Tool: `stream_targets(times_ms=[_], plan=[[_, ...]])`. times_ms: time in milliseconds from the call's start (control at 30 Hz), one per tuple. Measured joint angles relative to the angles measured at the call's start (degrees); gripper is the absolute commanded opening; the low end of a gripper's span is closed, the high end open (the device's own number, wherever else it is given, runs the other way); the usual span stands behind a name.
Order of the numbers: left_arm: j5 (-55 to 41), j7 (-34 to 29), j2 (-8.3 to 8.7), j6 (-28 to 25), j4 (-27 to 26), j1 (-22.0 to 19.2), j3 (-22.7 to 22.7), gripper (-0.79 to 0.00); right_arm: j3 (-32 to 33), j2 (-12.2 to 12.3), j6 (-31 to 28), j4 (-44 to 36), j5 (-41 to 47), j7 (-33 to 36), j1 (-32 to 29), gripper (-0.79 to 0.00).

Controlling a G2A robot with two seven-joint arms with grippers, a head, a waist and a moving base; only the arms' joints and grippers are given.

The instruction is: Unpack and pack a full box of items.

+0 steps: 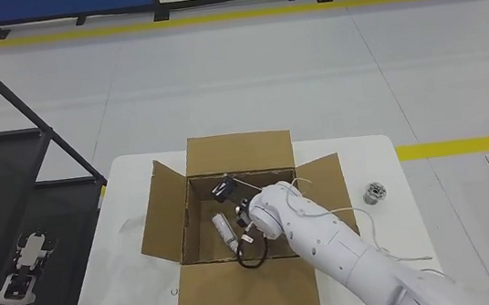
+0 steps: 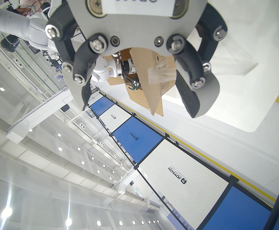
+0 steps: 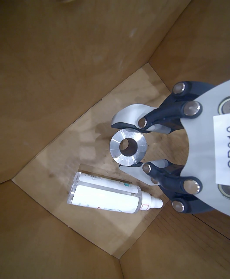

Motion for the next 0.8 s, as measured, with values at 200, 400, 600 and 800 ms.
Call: stream_targets(times_ms=[200, 400, 600, 800], plan=[[0.0, 0.0, 0.0, 0.0, 0.0, 0.0, 0.0, 0.0, 0.3, -1.1, -0.8, 2.9, -0.2, -0.3, 0.6, -0.326], [0.0, 0.0, 0.0, 0.0, 0.0, 0.0, 0.0, 0.0, 0.9, -1.6, -1.3, 3.4, -1.2, -1.0, 1.0, -0.175], [0.0, 0.0, 0.0, 0.0, 0.0, 0.0, 0.0, 0.0, 2.7, -0.7, -2.9, 0.9, -1.9, -2.0, 0.6, -0.169], [0.0, 0.0, 0.0, 0.0, 0.0, 0.0, 0.0, 0.0, 5.7, 2.0, -2.9, -8.0, -4.8, -0.5, -2.3, -0.157]])
